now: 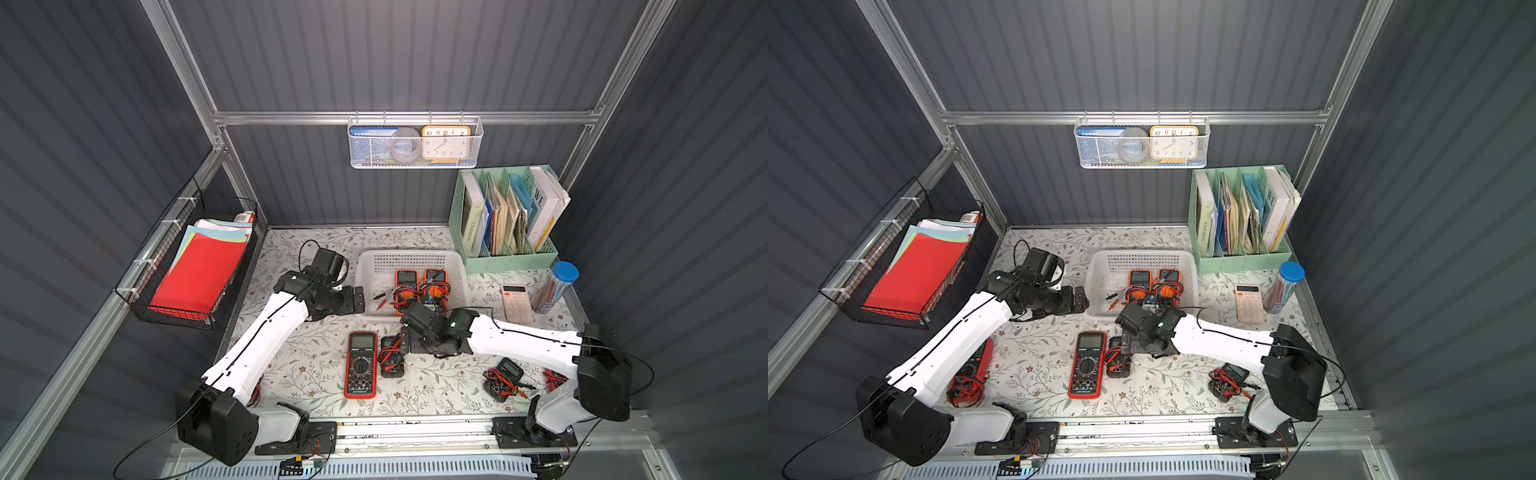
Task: Put the multimeter into the basket
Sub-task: Place the multimeter in the basket, then pick up the multimeter from the center of the board.
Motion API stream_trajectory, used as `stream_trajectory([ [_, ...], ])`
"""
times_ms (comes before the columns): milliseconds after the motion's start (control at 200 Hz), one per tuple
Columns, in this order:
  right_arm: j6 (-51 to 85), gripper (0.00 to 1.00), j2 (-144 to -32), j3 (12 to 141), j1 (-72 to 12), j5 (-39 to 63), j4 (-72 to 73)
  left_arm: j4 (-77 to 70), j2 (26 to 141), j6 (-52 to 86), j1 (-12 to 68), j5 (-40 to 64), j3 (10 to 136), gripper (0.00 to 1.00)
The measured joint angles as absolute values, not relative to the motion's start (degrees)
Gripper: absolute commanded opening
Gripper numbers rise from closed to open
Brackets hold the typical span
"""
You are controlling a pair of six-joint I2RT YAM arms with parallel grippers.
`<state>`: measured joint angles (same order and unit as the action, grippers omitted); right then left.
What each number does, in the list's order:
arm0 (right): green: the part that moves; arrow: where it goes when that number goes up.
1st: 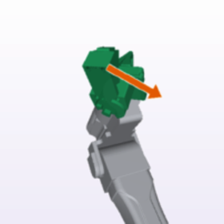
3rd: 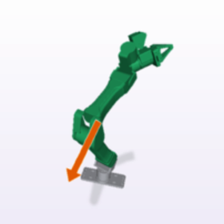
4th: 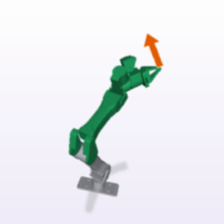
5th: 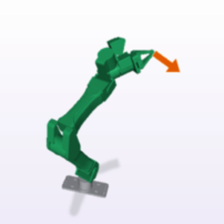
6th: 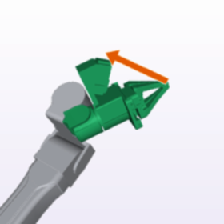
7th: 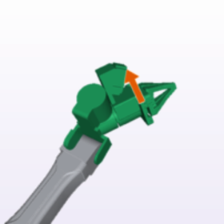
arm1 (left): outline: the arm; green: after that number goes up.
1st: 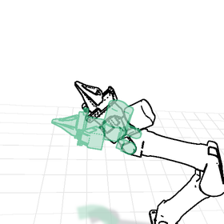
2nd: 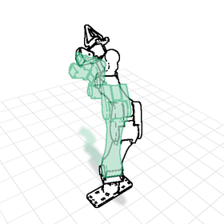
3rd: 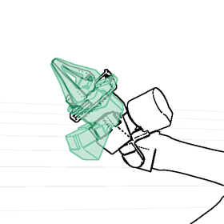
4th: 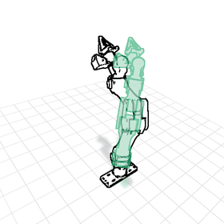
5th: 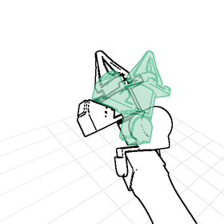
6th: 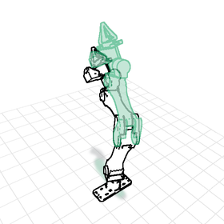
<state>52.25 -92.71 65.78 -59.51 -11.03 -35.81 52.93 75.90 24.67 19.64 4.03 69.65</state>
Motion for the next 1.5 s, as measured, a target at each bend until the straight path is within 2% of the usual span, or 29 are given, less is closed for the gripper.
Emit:
stream_trajectory([
  [325,52.1,0.99,-103.4,75.0,-61.2,-9.9,-34.7,52.9,75.9,24.5,19.6,3.1,69.6,0.99],
  [645,51.7,0.99,-109.3,76.3,-62.2,-9.1,-34.9,52.9,75.6,24.3,19.6,3.0,69.6,0.99],
  [1171,51.4,0.92,-112.0,78.8,-62.4,-9.4,-33.5,52.9,75.0,24.0,19.6,3.0,69.6,0.99],
  [1496,52.1,0.92,-106.5,72.1,-63.2,-9.3,-32.2,52.9,75.0,23.9,19.6,3.0,69.6,0.99],
])
